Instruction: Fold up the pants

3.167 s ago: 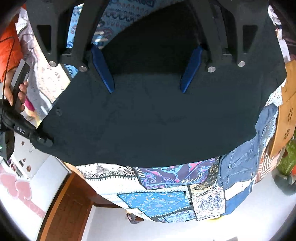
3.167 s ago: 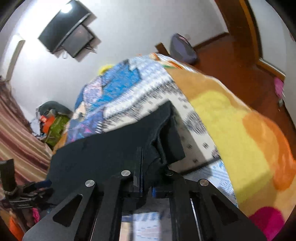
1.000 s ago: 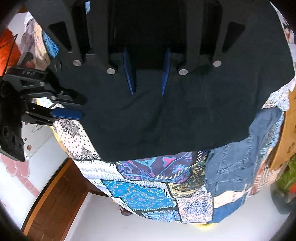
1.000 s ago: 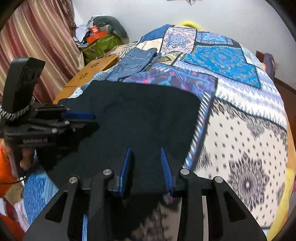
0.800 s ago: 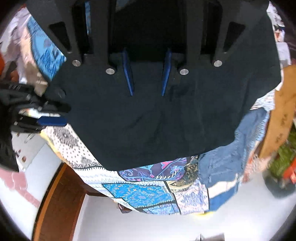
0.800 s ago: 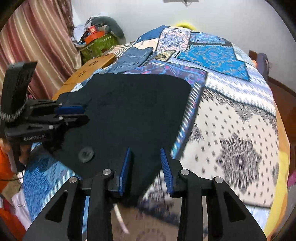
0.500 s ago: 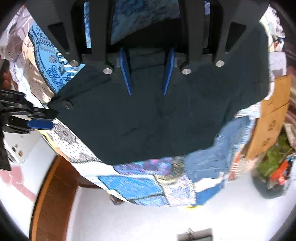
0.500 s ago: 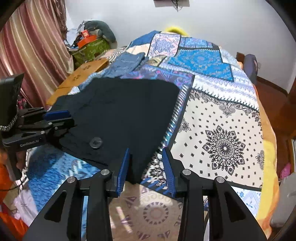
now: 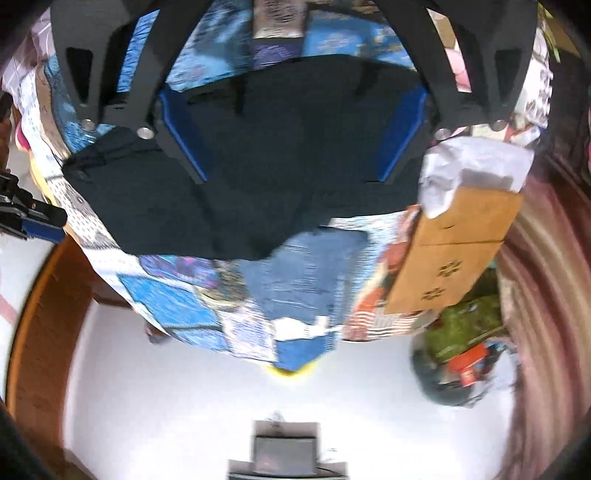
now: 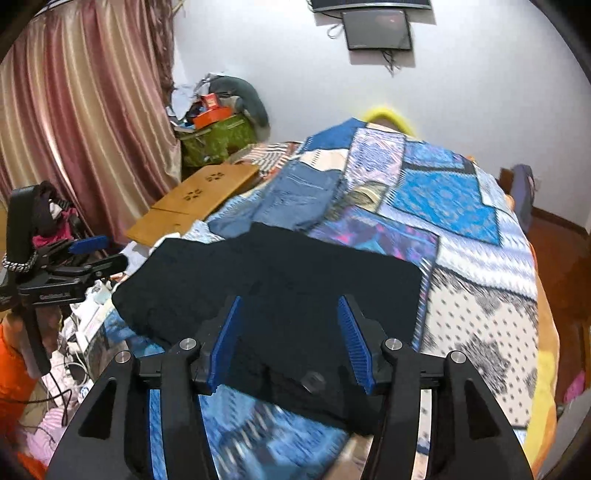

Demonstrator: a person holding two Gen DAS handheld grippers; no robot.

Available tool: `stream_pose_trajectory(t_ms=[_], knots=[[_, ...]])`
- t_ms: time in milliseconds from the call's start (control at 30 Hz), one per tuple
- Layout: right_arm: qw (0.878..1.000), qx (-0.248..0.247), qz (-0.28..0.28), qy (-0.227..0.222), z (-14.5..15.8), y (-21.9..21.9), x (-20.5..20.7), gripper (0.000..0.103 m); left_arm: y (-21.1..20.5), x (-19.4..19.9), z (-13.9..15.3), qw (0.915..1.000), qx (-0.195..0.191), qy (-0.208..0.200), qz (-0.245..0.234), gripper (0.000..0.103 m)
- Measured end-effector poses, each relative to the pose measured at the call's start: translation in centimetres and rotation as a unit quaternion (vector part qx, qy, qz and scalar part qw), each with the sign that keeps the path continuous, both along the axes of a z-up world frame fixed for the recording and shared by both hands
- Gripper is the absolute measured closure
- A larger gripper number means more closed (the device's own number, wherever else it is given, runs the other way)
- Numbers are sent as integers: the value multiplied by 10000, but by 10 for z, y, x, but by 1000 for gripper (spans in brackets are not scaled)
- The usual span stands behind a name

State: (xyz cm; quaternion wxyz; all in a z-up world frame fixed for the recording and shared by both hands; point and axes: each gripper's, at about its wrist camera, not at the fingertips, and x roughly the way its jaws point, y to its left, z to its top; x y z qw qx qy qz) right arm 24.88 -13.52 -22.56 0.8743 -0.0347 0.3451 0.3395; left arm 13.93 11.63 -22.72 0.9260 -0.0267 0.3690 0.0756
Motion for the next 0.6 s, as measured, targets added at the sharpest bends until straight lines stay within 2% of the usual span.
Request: stream_pose_trajectory(t_ms=[133, 233, 300, 367, 433, 467, 600], knots=[[9998, -17, 200, 88, -8, 28, 5, 52, 39, -15, -8, 9992, -273, 35, 303, 7], [9980, 54, 491, 388, -18, 45, 5, 52, 69, -27, -21, 9961, -745, 188, 426, 7], [9973, -73, 587, 442, -25, 54, 5, 52, 84, -32, -36, 9925, -1041, 337, 546, 7], [9969, -237, 605, 444, -33, 62, 4, 52, 97, -37, -52, 9873, -1342, 528, 674, 7], [9952, -278, 678, 647, -44, 65, 7, 52, 98, -40, -66, 9819, -1583, 672, 787, 7], [9945, -283, 697, 730, -47, 66, 7, 52, 97, -42, -77, 9778, -1838, 736, 689, 7], [9922, -405, 694, 956, -62, 68, 11, 52, 94, -40, -105, 9650, -2337, 1017, 618, 7]])
